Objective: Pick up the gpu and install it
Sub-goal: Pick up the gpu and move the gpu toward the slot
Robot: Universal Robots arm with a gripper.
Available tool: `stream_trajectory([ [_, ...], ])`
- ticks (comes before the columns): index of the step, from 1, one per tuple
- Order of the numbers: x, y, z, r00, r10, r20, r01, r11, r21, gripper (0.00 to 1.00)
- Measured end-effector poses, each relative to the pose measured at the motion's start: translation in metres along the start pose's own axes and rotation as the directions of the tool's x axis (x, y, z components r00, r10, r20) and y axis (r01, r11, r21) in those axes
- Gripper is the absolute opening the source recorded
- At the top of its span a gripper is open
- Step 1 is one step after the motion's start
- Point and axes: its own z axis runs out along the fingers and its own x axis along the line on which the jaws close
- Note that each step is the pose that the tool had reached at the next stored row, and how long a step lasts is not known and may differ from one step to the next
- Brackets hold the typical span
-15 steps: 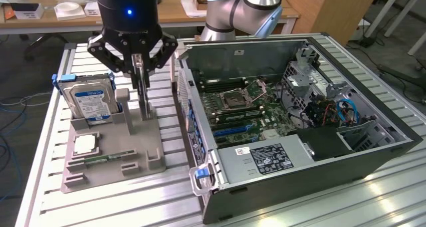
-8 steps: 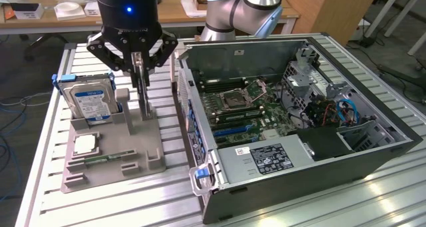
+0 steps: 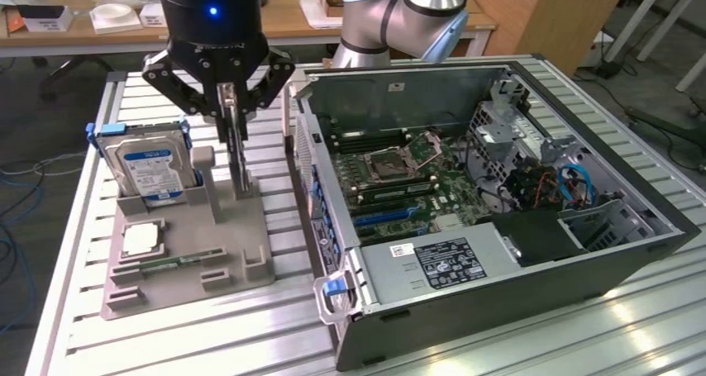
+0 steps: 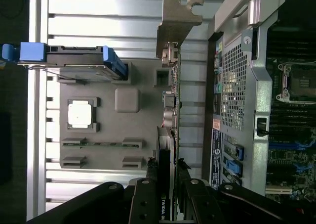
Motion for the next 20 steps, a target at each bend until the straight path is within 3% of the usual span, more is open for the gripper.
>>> stream_trajectory([
  [20,0.0,0.0005,-0.0138,1.0,0.004,0.0003,-0.004,1.0,-0.0016,0.26],
])
